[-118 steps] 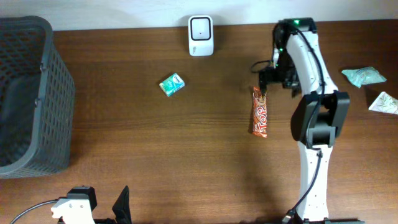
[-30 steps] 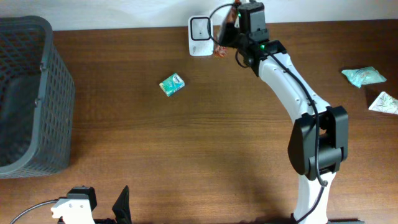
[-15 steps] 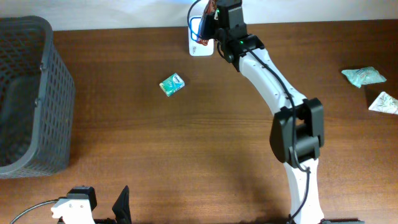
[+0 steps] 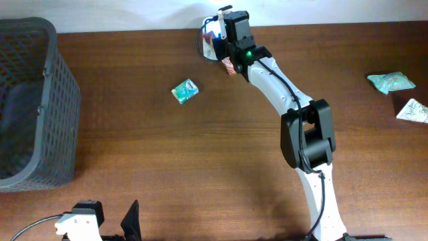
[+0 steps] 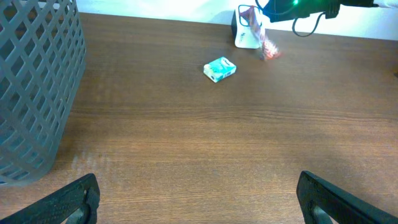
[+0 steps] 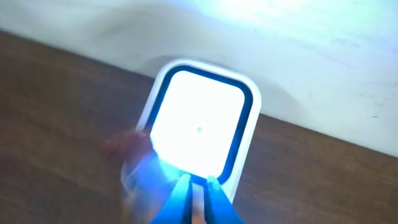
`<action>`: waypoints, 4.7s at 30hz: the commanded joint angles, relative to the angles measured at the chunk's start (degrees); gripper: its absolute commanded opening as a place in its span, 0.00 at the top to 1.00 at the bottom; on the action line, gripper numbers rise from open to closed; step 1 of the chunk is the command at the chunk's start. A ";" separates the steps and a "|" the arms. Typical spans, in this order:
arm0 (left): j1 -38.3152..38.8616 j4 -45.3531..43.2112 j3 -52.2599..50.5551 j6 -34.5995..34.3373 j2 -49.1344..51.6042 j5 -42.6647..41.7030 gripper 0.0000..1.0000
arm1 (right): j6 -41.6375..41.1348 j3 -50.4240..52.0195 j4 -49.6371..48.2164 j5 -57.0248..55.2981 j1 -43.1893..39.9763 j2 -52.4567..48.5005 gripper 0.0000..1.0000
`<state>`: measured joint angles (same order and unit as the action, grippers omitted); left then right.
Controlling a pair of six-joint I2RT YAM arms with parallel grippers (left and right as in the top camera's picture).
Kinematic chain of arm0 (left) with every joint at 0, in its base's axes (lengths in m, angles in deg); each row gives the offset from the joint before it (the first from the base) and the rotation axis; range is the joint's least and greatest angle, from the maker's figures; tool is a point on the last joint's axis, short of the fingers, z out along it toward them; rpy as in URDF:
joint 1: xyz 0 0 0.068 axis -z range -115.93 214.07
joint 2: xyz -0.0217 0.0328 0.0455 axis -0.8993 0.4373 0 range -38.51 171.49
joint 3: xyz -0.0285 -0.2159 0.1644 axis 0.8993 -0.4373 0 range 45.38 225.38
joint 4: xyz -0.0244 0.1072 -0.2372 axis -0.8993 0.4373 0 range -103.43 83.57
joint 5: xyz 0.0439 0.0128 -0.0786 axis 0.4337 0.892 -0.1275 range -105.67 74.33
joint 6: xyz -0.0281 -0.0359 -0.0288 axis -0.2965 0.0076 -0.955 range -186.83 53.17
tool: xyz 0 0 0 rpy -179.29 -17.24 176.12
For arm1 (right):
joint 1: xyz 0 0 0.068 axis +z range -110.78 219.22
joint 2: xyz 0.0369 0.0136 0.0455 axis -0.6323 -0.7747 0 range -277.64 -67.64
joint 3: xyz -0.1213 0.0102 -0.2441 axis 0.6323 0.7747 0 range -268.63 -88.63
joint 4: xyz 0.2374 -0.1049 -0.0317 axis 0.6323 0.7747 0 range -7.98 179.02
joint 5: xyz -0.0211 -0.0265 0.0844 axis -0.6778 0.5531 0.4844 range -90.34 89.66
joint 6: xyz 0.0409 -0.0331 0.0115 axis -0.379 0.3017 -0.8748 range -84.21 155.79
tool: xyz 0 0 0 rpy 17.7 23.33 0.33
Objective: Scan the item barcode
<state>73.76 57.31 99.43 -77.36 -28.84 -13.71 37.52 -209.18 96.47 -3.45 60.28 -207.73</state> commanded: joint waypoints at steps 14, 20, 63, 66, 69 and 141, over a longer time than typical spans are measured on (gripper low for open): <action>-0.11 -0.09 -0.11 -0.20 -0.39 0.42 0.01 | -2.47 -1.27 11.17 4.90 0.68 0.96 0.58; -0.11 -0.09 -0.11 -0.20 -0.39 0.42 0.01 | -22.43 -1.22 11.34 7.85 0.79 -0.33 0.19; -0.11 -0.09 -0.11 -0.20 -0.39 0.42 0.01 | -67.14 -0.85 18.32 4.42 4.04 -7.96 0.50; -0.11 -0.09 -0.11 -0.20 -0.39 0.42 0.01 | -66.23 -0.87 18.82 4.39 3.93 -7.96 0.82; -0.11 -0.09 -0.11 -0.20 -0.39 0.42 0.01 | -63.28 -1.01 20.00 4.37 3.45 -7.91 0.96; -0.11 -0.09 -0.11 -0.20 -0.39 0.42 0.01 | -53.83 -1.18 45.88 -19.89 -43.76 6.47 0.96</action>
<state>73.76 57.33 99.43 -77.36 -28.84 -13.71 -16.51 -210.32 142.46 -10.55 16.63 -204.17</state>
